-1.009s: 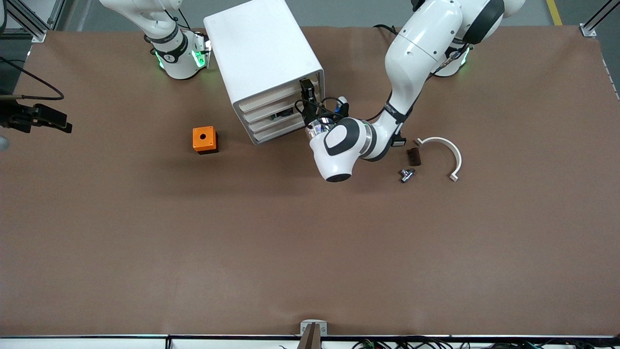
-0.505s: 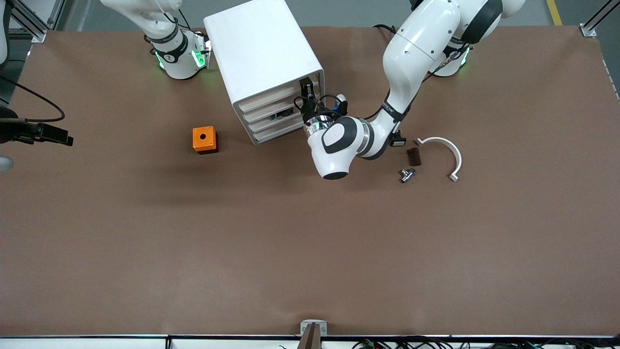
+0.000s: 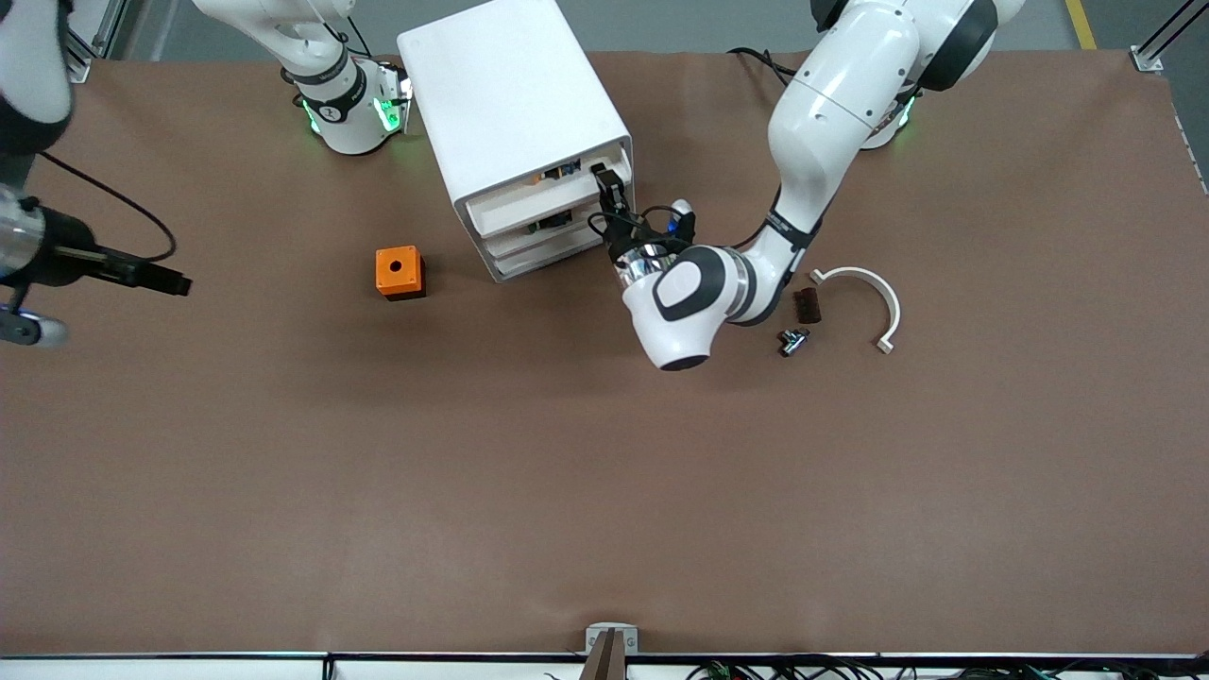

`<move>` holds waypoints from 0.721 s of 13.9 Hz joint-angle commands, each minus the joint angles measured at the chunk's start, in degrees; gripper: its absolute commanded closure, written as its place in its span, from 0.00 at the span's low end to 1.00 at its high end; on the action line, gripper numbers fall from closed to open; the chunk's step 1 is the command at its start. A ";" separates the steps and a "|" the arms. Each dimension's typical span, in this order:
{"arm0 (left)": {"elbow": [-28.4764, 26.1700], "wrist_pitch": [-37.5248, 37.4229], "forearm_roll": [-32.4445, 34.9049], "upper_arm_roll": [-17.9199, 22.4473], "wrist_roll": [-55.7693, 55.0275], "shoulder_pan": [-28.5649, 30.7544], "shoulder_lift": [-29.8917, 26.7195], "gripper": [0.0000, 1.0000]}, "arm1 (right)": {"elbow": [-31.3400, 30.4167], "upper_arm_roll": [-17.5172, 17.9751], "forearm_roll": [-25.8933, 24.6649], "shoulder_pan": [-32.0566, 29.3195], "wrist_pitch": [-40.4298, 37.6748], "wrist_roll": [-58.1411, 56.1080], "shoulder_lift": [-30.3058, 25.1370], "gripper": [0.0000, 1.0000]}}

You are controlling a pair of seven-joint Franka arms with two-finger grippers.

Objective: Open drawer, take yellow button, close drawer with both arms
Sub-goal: 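Reach the right gripper into the open drawer toward the yellow button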

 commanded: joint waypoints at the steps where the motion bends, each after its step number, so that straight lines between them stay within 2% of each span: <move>1: 0.37 0.49 -1.10 0.28 -0.22 3.78 0.03 0.92 | 0.05 -0.20 0.49 9.19 0.21 16.25 -0.19 0.00; 3: 0.98 0.49 -1.19 0.28 -0.22 5.80 0.03 0.91 | -0.04 -0.20 4.17 14.56 1.52 27.68 -0.02 0.00; 6: 1.25 1.19 -1.45 0.36 -0.31 8.18 0.64 0.89 | -1.36 -0.20 4.63 25.10 5.74 43.24 1.29 0.00; 10: 1.78 1.90 -1.45 0.45 -0.31 9.76 0.64 0.87 | -1.27 -0.20 5.68 32.77 10.74 53.18 5.33 0.00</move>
